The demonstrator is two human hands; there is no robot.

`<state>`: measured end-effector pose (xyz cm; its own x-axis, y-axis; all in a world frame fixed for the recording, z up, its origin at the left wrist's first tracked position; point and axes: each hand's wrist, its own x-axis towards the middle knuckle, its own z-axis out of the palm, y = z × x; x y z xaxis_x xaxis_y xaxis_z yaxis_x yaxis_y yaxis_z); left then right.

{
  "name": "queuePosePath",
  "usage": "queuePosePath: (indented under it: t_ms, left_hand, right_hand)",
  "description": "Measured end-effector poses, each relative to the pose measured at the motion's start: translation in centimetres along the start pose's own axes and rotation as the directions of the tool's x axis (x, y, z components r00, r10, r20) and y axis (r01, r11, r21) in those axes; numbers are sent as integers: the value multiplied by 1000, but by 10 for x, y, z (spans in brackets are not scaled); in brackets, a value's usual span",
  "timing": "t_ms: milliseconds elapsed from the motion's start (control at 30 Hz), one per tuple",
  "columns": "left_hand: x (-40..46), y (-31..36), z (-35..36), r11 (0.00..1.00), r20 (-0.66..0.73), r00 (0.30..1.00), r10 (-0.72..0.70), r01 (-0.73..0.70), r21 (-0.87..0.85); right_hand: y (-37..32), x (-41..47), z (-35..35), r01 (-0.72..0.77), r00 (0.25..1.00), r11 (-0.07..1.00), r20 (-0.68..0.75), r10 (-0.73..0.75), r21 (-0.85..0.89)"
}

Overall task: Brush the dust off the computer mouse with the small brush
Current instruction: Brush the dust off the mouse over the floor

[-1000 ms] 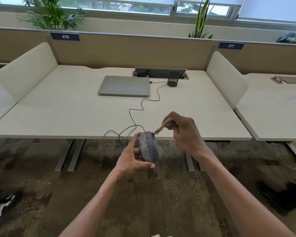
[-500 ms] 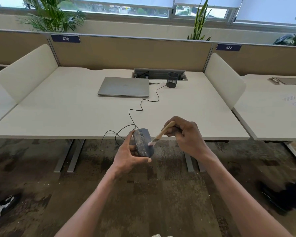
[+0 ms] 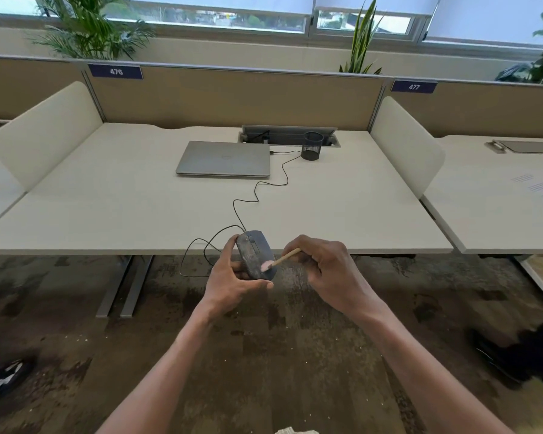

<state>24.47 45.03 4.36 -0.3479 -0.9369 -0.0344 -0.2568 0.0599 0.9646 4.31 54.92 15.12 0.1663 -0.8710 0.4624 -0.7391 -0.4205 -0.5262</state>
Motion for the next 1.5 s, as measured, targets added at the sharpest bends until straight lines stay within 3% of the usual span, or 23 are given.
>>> queuePosePath:
  t_ms: [333,633,800,1000,1167,1367,1500]
  left_hand:
    - [-1,3,-3,1000,6,1000,18,-18,-3]
    - [-5,4,1,999,28,999,29,-30,13]
    - [-8,5,-1,1000,24,1000,9,-9,20]
    - [-9,9,-1,998,37,999,13,-16,68]
    - [-10,14,-1,997,43,999,3,-7,79]
    - [-5,17,0,996,67,998,-12,5,94]
    - [-3,12,0,996,110,994,-26,17,85]
  right_hand:
    - [10,-25,1,-65,998,997,-25,64,-31]
    - [12,-20,-1,-128,977,983,-154,147,129]
    - [23,-18,0,-160,943,981,-278,184,108]
    - [28,-12,2,-212,939,961,-236,251,177]
    - [31,-4,2,-214,913,963,-317,256,162]
    - [28,2,2,-204,944,967,-231,236,152]
    - [29,12,2,-215,928,968,-281,243,130]
